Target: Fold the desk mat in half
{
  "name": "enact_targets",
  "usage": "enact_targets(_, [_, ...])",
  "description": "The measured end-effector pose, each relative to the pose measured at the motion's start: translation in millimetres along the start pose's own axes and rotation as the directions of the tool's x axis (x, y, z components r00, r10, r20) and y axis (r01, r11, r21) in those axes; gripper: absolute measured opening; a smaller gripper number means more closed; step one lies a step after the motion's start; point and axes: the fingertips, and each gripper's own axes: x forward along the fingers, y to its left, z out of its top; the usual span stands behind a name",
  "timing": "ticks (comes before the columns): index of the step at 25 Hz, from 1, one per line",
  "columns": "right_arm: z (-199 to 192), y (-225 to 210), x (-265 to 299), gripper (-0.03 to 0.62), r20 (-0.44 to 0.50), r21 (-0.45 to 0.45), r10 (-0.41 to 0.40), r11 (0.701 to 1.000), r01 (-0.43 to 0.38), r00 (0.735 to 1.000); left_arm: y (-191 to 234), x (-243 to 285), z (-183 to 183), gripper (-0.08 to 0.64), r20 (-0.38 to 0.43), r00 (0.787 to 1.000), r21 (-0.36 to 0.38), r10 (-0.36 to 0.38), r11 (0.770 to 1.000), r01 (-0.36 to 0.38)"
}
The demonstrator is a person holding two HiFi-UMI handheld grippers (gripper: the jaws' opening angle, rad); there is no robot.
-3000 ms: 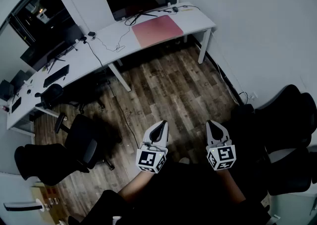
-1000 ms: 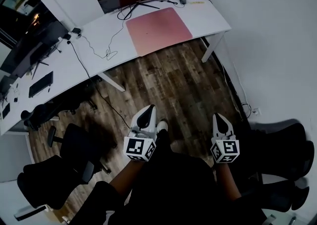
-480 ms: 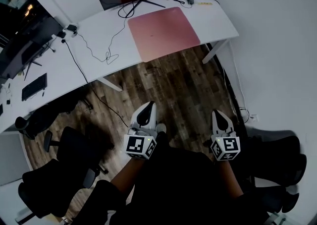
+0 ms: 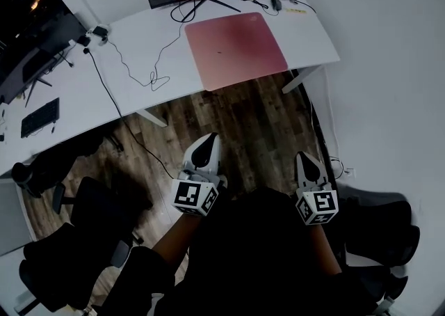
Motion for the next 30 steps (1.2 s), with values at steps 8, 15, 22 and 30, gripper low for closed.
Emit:
enact_targets(8, [12.5,-23.8,35.4,-0.002,0.014,0.002,0.006,1.0,-0.006,1.0,2.3,-0.3,-15.6,0.021,-0.014,0.999,-0.02,0.029,0.999,-0.03])
enact_targets(15, [26.8,-41.4,97.1,-0.002,-0.004,0.017,0.092,0.996,-0.092,0.996,22.4,29.3,-4.6,0.021,0.006,0.992,0.0,0.128,0.992,-0.128])
enact_targets(22, [70.4,-69.2,187.5,-0.002,0.0,-0.03,0.231,0.972,-0.231,0.973,51.3,90.9,10.7,0.021,0.014,0.967,0.027,0.255,0.966,-0.256])
enact_targets(30, [91.9,-121.7,264.9,-0.002,-0.031,-0.052,0.348,0.936,-0.349,0.937,63.3,166.5,21.3,0.021,0.012,0.924,0.013,0.382,0.924,-0.382])
